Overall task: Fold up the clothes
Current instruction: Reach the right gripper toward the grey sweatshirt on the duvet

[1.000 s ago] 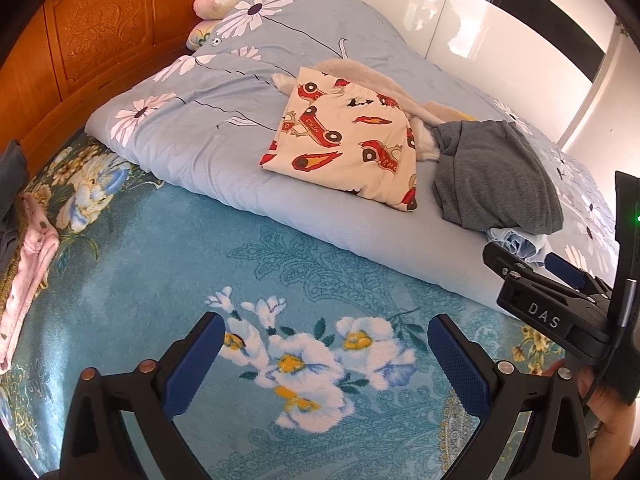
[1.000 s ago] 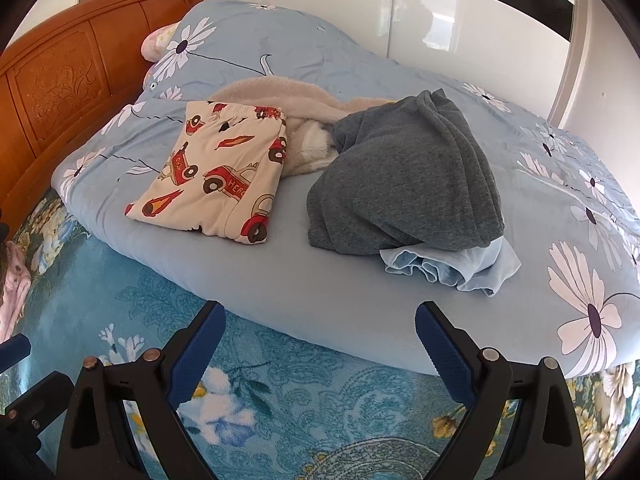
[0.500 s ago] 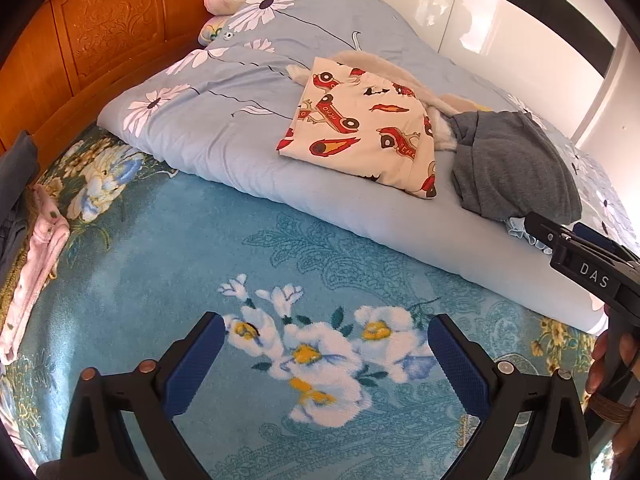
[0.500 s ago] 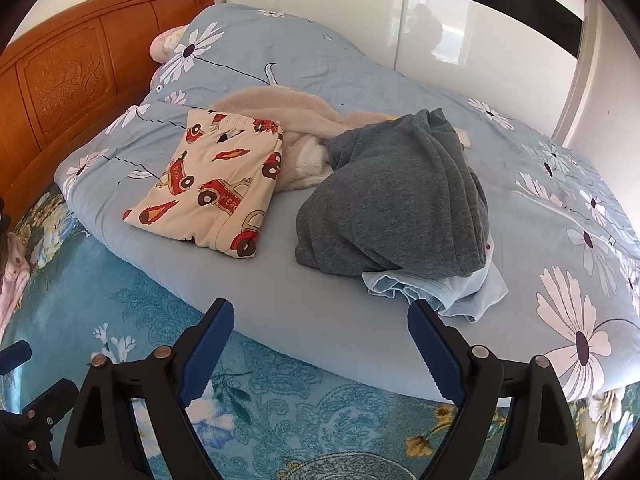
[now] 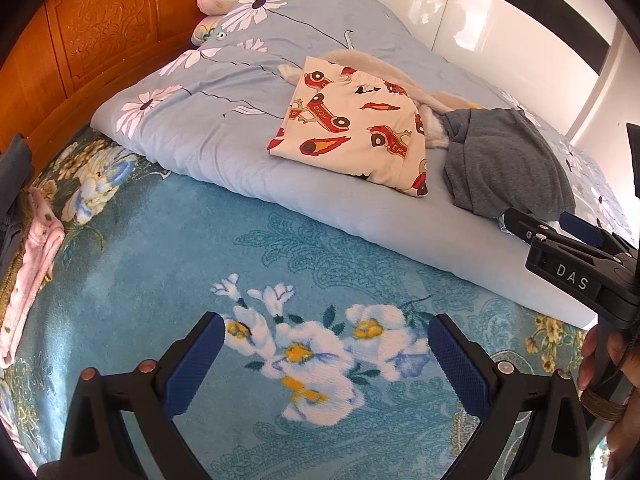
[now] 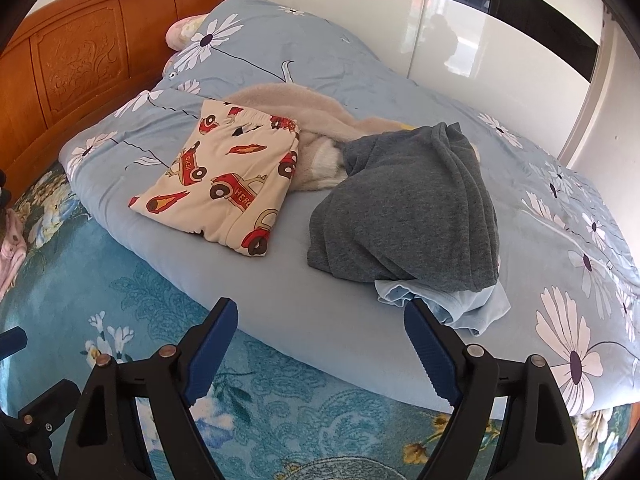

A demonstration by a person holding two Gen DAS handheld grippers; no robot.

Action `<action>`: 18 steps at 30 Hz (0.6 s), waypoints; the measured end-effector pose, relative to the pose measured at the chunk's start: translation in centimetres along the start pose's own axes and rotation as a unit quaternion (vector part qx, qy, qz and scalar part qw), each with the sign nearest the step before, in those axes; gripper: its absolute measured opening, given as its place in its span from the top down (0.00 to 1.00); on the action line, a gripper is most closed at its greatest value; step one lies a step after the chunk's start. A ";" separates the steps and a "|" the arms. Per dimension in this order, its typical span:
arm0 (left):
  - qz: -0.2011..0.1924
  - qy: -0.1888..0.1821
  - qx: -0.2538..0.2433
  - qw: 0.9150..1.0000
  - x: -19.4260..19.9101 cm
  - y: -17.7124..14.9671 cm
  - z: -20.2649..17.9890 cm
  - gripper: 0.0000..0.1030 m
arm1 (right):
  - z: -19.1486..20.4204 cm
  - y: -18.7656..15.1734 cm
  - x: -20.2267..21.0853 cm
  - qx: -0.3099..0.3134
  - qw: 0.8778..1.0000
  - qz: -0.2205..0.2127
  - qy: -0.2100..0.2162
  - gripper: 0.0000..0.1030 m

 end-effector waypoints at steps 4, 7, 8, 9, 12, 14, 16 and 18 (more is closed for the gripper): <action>0.000 -0.001 -0.003 1.000 0.0 -0.1 -0.2 0.00 | -0.1 0.1 -0.1 0.001 1.000 0.003 -0.001 0.16; 0.000 -0.002 -0.004 1.000 -0.1 -0.2 -0.3 0.00 | -0.2 0.0 -0.2 0.001 1.000 0.005 -0.001 0.16; -0.001 -0.003 -0.005 1.000 -0.1 -0.2 -0.4 0.00 | -0.2 0.0 -0.3 0.002 1.000 0.006 -0.002 0.16; 0.000 -0.004 -0.005 1.000 -0.1 -0.2 -0.5 0.00 | -0.2 0.0 -0.3 0.002 1.000 0.007 -0.003 0.16; 0.001 -0.004 -0.006 1.000 -0.2 -0.2 -0.5 0.00 | -0.4 -0.1 -0.5 0.001 1.000 0.009 -0.003 0.16; 0.002 -0.004 -0.005 1.000 -0.2 -0.2 -0.5 0.00 | -0.5 -0.2 -0.6 0.002 1.000 0.010 -0.004 0.16; 0.003 -0.004 -0.006 1.000 -0.3 -0.3 -0.5 0.00 | -0.5 -0.1 -0.6 0.003 1.000 0.010 -0.006 0.16; 0.001 -0.005 -0.008 1.000 -0.2 -0.3 -0.5 0.00 | -0.5 -0.1 -0.7 0.003 1.000 0.011 -0.009 0.16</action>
Point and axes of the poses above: each gripper's, at about its wrist camera, not at the fingertips, and x roughly against the way its jaws point, z to its left, y to its top, the point moved 5 cm from there along -x, roughly the way its jaws point, and after that the axes turned 6 degrees about x, right-handed, at the moved point
